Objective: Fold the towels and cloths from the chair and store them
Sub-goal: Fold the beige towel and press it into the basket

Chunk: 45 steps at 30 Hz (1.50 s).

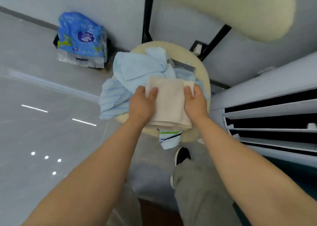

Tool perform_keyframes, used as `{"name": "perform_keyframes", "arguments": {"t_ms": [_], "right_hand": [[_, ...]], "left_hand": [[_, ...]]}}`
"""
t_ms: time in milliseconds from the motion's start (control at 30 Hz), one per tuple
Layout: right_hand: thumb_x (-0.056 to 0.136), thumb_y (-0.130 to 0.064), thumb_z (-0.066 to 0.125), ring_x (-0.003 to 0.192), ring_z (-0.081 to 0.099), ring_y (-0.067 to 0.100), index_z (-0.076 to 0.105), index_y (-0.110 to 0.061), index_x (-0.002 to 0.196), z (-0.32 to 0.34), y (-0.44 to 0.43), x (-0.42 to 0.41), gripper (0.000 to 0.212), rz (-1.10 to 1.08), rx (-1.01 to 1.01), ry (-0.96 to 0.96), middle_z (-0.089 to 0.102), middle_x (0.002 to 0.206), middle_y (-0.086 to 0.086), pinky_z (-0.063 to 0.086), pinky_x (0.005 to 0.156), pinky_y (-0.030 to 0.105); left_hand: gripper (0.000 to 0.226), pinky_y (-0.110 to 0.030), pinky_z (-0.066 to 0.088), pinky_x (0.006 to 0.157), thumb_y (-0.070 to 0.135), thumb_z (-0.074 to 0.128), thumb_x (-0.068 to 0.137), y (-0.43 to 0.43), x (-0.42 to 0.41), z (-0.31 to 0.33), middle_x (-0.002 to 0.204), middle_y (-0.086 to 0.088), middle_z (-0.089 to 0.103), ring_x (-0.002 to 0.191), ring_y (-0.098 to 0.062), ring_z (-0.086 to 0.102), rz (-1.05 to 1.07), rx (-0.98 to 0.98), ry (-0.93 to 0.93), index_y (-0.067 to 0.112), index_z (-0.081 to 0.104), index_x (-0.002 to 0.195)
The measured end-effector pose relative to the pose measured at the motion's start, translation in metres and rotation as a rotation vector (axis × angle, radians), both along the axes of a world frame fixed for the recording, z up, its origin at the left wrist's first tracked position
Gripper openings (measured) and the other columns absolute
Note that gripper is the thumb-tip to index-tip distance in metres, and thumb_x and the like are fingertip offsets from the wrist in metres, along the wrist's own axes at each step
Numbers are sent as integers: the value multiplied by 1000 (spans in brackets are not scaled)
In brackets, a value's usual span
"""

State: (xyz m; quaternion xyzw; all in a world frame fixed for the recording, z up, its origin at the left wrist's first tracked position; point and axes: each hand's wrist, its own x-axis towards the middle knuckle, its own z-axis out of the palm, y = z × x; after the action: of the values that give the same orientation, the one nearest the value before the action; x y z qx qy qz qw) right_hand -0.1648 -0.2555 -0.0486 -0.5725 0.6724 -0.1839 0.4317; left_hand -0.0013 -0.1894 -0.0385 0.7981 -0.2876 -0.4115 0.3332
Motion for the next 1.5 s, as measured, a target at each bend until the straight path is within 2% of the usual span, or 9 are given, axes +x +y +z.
{"name": "perform_keyframes", "arguments": {"t_ms": [167,300,467,567,867,1067,1167,1300,1500], "right_hand": [[105,-42,41,115,56,23,51,-19,135,161,45,38,39,-34,203,32,61,124,1,45,98,35],[97,-45,57,110,60,24,43,-24,136,262,100,101,47,-158,419,-177,59,128,4,51,99,46],[93,-44,67,92,70,26,64,-11,122,330,152,200,44,-242,780,-533,73,108,10,58,75,40],[91,-54,64,101,71,27,69,-12,118,339,182,252,50,-161,958,-543,75,109,11,56,83,42],[96,-71,33,105,68,22,59,-23,130,350,199,423,64,182,698,-348,71,115,1,55,98,41],[103,-61,26,108,63,17,56,-25,118,342,174,560,49,303,610,-384,67,106,-5,52,99,34],[100,-66,27,109,65,21,58,-19,127,330,148,643,62,323,652,-352,69,112,1,52,101,38],[96,-72,30,107,65,26,57,-14,133,337,110,756,74,329,748,-270,68,116,6,53,101,41],[97,-65,41,102,70,24,60,-16,128,360,67,915,61,328,805,-339,73,111,5,57,94,40]], "left_hand": [[40,-32,35,75,47,53,99,47,42,162,91,-1,59,95,-28,58,-6,113,71,7,58,103],[36,-31,38,82,46,53,99,111,103,273,101,-1,58,98,-26,55,80,120,73,13,57,115],[32,-30,35,77,40,51,102,172,200,358,99,0,56,96,-26,54,154,16,-67,11,55,115],[35,-30,35,79,39,52,101,200,248,391,103,-1,57,96,-24,53,172,-15,-128,11,54,123],[35,-32,37,80,42,48,101,226,388,431,109,4,54,97,-19,52,197,-34,-242,21,48,130],[31,-25,31,58,41,42,104,198,522,419,84,14,46,73,-1,43,191,28,-390,21,45,128],[32,-32,38,65,42,39,104,175,606,415,92,3,55,80,-17,53,152,131,-442,17,45,123],[45,-37,41,83,45,41,103,144,720,423,123,-5,57,100,-24,53,182,224,-310,15,43,136],[48,-38,49,87,43,51,99,122,885,434,119,-7,62,103,-27,60,381,211,-41,9,57,133]]}}
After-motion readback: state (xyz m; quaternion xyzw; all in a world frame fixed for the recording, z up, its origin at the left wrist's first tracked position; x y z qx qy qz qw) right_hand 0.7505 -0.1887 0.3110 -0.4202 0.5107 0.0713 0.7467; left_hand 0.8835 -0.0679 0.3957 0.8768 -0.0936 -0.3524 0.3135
